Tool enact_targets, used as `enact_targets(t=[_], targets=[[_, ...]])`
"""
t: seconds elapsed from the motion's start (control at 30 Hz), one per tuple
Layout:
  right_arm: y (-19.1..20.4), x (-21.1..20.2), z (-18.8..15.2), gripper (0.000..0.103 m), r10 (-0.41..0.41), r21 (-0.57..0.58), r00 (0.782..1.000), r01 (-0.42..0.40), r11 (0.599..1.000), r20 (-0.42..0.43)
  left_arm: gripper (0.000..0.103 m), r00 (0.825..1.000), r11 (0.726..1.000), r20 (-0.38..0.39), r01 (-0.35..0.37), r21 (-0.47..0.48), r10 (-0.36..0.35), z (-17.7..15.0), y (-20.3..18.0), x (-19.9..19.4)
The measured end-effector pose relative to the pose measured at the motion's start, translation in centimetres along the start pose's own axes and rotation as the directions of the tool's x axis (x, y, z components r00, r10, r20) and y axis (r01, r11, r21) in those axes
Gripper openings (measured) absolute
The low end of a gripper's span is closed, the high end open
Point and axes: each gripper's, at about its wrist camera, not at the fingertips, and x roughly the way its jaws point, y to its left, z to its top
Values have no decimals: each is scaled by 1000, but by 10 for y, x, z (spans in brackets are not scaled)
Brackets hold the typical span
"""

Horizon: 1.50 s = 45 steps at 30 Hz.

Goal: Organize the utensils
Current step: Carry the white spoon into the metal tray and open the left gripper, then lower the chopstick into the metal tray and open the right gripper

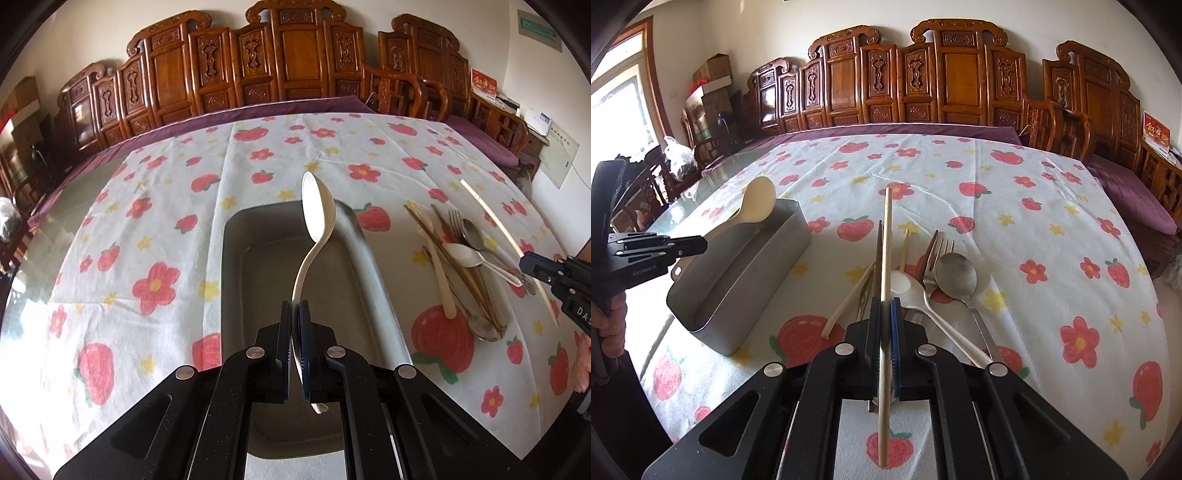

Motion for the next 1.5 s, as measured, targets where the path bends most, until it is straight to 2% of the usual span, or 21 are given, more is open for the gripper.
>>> enact_targets(t=[0.27,0.33,0.4,0.63,0.8,1.17,1.5], targets=[[12,4,-5,6,-10,-18,1000,10,1000,-23,5,999,999,-3,36,-29,-36,-1,5,8],[15,4,-5,6,-7,-15,1000,7,1000,-23,9,999,998,6,44,-36,-44,0,7,6],[20,3,-4,6,0,-12,1000,0,1000,-21,18,998,998,24,51,-38,-50,1,9,2],[54,1,11,6,47,-39,999,-47,998,-7,25,995,998,86,49,-29,-46,3,25,-20],[81,7,22,6,82,-45,997,-83,996,-10,36,993,998,113,45,-45,-39,6,44,-32],[143,49,51,6,192,30,980,-191,981,-52,37,992,994,129,26,-105,-12,9,85,-39],[158,91,48,6,202,131,971,-185,974,-126,37,989,993,146,9,-119,8,9,99,-45]])
